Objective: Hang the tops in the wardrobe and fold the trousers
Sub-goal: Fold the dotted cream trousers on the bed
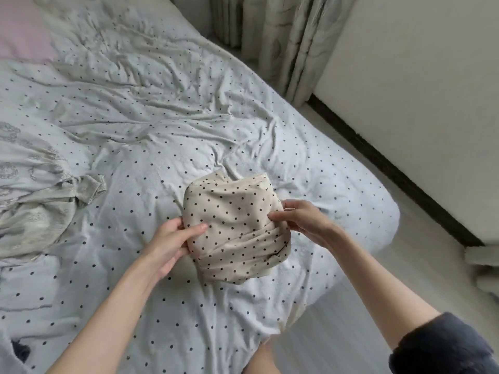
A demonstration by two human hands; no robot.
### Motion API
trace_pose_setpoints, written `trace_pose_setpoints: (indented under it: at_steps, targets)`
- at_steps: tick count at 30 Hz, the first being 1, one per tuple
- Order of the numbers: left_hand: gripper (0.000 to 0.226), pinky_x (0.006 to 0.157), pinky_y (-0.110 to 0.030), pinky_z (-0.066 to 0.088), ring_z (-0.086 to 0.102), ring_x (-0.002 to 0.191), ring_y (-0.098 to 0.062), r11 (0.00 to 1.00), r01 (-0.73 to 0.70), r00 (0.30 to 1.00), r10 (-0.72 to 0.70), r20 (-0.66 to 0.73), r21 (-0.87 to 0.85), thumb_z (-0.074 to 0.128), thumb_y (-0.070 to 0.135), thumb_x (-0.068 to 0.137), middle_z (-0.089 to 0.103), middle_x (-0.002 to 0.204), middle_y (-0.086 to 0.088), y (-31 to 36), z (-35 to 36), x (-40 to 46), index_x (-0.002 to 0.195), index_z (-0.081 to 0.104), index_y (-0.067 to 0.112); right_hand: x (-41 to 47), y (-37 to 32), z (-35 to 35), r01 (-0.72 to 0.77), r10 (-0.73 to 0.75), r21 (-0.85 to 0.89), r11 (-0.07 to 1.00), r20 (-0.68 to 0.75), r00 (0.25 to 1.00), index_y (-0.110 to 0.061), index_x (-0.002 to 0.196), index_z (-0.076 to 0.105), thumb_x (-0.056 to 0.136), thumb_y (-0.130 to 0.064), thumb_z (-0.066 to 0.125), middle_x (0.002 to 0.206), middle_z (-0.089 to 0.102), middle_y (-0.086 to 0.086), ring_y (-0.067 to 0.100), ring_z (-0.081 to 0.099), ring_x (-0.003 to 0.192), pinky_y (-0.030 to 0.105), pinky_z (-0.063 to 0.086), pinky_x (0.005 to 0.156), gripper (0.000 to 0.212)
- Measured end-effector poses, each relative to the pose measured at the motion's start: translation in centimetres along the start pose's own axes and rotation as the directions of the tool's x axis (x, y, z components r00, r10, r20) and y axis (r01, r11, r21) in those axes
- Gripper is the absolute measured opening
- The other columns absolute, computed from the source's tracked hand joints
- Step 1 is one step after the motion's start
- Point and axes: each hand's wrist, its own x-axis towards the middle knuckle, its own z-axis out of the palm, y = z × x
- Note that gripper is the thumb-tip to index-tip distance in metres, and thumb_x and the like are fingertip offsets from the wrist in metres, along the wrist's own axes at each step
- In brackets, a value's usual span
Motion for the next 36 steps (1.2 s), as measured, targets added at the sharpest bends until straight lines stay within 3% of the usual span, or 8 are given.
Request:
trace_pose_setpoints:
  at_steps: [3,6,13,16,19,22,32,36]
  targets:
    - [0.016,0.052,-0.027,0.055,0.064,0.081,-0.020,0.988,-0.093,0.984,0.072,0.163,0.125,0.066,0.005,0.082,0.068,0.094,-0.010,1.4,2.3,-3.0,0.098,0.062,0.006,-7.4,1.6,-0.5,0.072,-0.058,0.072,0.995,-0.173,0.983,0.002,0.080,0.063,0.082,-0.006,0.068,0.073,0.065,0.005,0.013,0.060,0.066,0.019,0.051,0.062,0.009]
    - [0.010,0.055,-0.022,0.053,0.064,0.071,-0.015,0.956,-0.185,0.948,0.112,0.298,0.228,0.062,0.003,0.085,0.068,0.086,-0.006,2.3,5.0,-5.3,0.095,0.063,0.005,-13.3,3.8,-1.0,0.114,-0.060,0.166,0.980,-0.301,0.952,-0.008,0.075,0.064,0.084,-0.007,0.067,0.066,0.067,-0.003,0.006,0.061,0.060,0.016,0.048,0.057,0.009]
    - [0.014,0.053,-0.021,0.053,0.068,0.064,-0.009,0.864,-0.366,0.751,0.054,0.658,0.347,0.061,-0.003,0.084,0.069,0.086,-0.006,0.6,16.5,-14.4,0.096,0.063,0.004,-31.0,12.3,-2.6,0.272,0.035,0.363,0.891,-0.653,0.756,-0.005,0.089,0.069,0.080,-0.010,0.070,0.081,0.069,0.007,0.016,0.061,0.070,0.021,0.050,0.065,0.011]
    - [0.015,0.053,-0.020,0.054,0.069,0.066,-0.011,0.820,-0.432,0.643,-0.012,0.766,0.375,0.063,-0.001,0.083,0.069,0.089,-0.008,-1.7,22.8,-19.8,0.097,0.063,0.003,-39.5,15.8,-2.6,0.353,0.098,0.407,0.842,-0.760,0.643,-0.006,0.088,0.068,0.080,-0.011,0.070,0.079,0.068,0.006,0.015,0.061,0.069,0.020,0.050,0.064,0.010]
    - [0.014,0.061,-0.026,0.055,0.068,0.076,-0.017,0.763,-0.529,0.501,-0.073,0.862,0.372,0.064,0.001,0.084,0.070,0.091,-0.009,-4.4,29.1,-26.2,0.097,0.065,0.004,-48.1,19.5,-2.8,0.446,0.158,0.401,0.800,-0.858,0.489,-0.009,0.082,0.070,0.072,-0.017,0.074,0.085,0.066,0.012,0.025,0.054,0.082,0.028,0.047,0.074,0.014]
    - [0.013,0.065,-0.028,0.052,0.067,0.075,-0.018,0.723,-0.600,0.361,-0.138,0.922,0.343,0.065,0.001,0.083,0.071,0.087,-0.007,-7.4,34.9,-33.2,0.096,0.066,0.004,-56.6,23.1,-2.5,0.523,0.212,0.367,0.769,-0.919,0.332,-0.008,0.091,0.071,0.077,-0.015,0.072,0.094,0.065,0.014,0.026,0.054,0.085,0.029,0.049,0.078,0.016]
    - [0.008,0.063,-0.026,0.058,0.068,0.070,-0.016,0.678,-0.729,-0.065,-0.215,0.975,0.100,0.067,0.004,0.082,0.072,0.081,-0.007,-13.5,48.5,-54.5,0.090,0.068,0.004,-78.7,27.7,-1.0,0.667,0.304,0.153,0.729,-0.945,-0.116,-0.009,0.095,0.070,0.081,-0.012,0.069,0.086,0.071,0.005,0.016,0.066,0.074,0.025,0.054,0.070,0.014]
    - [0.011,0.066,-0.028,0.059,0.067,0.070,-0.016,0.685,-0.729,-0.241,-0.236,0.941,-0.016,0.068,0.006,0.082,0.071,0.085,-0.009,-14.5,53.3,-63.0,0.092,0.068,0.001,-86.6,27.8,-0.5,0.692,0.327,0.044,0.720,-0.901,-0.283,-0.011,0.090,0.069,0.081,-0.012,0.069,0.082,0.072,0.004,0.017,0.066,0.074,0.029,0.054,0.076,0.009]
